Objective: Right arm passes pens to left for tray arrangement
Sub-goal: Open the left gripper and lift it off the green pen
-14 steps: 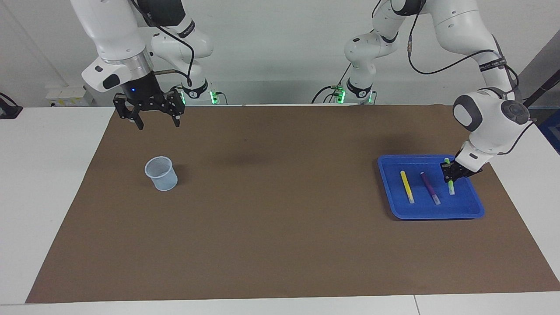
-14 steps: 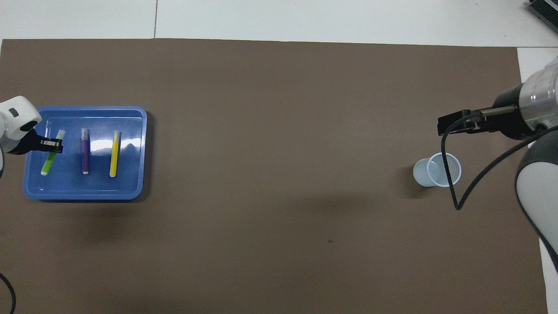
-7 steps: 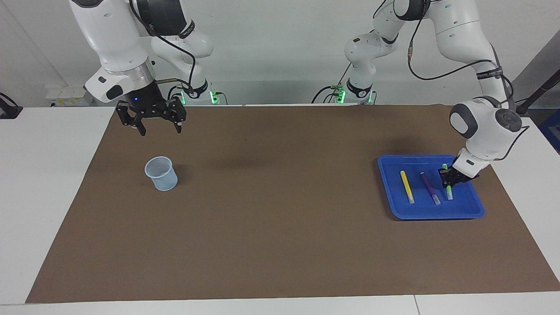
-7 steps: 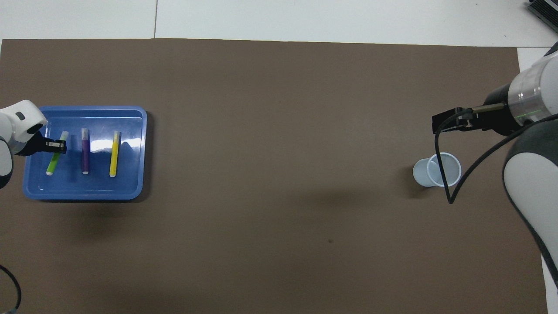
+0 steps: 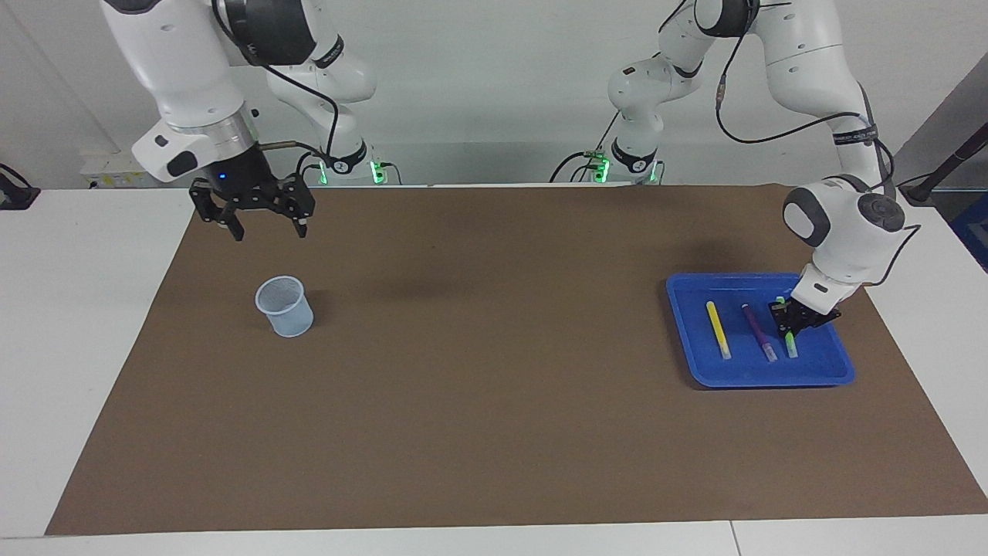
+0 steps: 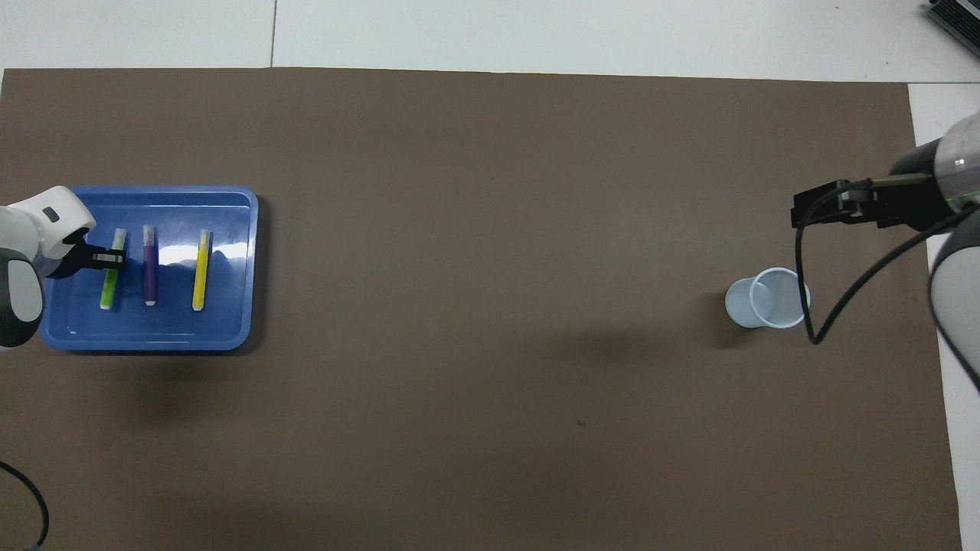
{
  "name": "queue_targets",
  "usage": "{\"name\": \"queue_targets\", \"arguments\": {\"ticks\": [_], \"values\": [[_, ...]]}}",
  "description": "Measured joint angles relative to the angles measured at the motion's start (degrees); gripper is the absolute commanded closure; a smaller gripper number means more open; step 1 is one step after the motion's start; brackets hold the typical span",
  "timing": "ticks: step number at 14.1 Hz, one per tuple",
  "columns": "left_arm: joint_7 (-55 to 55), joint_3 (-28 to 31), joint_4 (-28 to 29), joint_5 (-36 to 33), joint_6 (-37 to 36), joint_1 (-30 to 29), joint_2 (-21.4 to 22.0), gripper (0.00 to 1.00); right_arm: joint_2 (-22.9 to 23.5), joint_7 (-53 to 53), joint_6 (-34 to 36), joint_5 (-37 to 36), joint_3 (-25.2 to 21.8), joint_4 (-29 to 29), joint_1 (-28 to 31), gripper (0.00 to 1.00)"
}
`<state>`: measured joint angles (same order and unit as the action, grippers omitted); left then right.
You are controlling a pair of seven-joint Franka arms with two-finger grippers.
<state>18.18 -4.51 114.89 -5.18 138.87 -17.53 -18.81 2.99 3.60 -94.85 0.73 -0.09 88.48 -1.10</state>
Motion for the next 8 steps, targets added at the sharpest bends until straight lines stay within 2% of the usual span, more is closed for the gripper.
{"name": "queue_targets", "arguments": {"ticks": [1,5,8], "values": [[0.09,-0.02,0.21,-0.06,0.00,0.00,-0.05,0.00,-0.01,-0.38,0.37,0.09,-1.71,-0.15,0.10,0.00],[0.33,-0.21,0.07,-0.09,-0.48,0.00,-0.06,0.00,-0.30,-0.57,2.96,0.09,-2.59,-0.75,-0.11,0.00],[0.33,-0.39,-2.29,-0.09,-4.36,0.00,-0.03,0.00,-0.34,-0.57,3.95,0.09,-2.49,-0.74,-0.13,0.00]]}}
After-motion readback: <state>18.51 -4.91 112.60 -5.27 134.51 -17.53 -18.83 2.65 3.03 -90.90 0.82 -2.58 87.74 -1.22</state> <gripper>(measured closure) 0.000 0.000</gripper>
